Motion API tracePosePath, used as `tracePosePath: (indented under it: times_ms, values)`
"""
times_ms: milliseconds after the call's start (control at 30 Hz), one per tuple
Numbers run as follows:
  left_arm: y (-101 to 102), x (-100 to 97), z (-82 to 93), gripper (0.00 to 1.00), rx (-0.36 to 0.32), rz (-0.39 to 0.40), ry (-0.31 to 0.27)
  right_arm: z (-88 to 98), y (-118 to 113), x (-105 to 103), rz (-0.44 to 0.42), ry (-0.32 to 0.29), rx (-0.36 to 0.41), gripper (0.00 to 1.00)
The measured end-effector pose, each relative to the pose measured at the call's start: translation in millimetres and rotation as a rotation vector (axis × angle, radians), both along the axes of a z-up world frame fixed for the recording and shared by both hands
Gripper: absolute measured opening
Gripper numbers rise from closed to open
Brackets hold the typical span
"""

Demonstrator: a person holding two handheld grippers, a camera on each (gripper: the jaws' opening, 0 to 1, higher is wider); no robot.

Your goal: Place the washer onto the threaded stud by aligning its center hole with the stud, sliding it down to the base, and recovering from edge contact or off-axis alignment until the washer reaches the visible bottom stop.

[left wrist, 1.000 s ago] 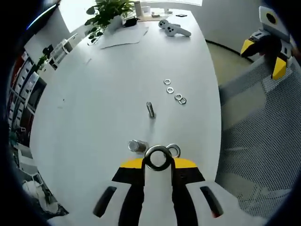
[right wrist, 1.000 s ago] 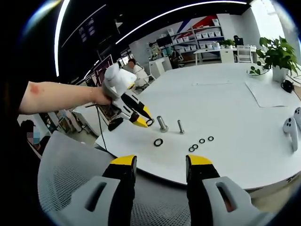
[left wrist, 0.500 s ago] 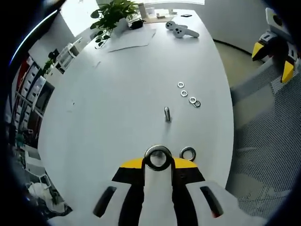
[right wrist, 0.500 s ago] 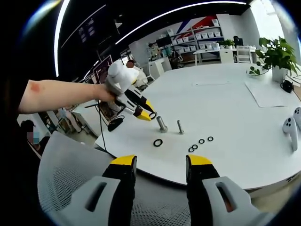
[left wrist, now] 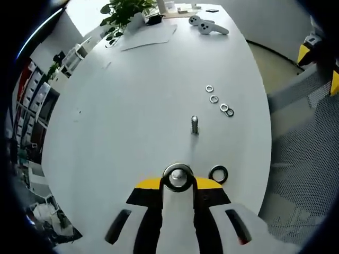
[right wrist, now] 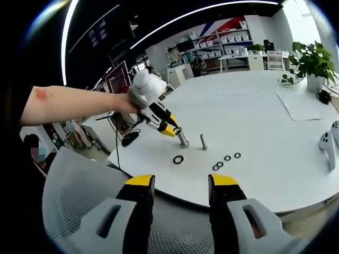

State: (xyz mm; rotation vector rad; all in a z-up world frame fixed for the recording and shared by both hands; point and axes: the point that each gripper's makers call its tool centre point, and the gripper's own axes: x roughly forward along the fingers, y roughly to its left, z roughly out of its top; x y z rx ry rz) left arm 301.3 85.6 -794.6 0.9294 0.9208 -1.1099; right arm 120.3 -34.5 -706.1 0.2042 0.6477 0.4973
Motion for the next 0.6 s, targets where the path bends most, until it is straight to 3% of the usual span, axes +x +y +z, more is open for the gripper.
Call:
tracePosePath:
  times_ms: [600]
  values:
    - [-3.9, 2.0, -12.7, 0.19, 0.06, -0.026, 0.038, 0.5, -1.2, 0.8, -0.001, -0.007, -0.005, 0.41]
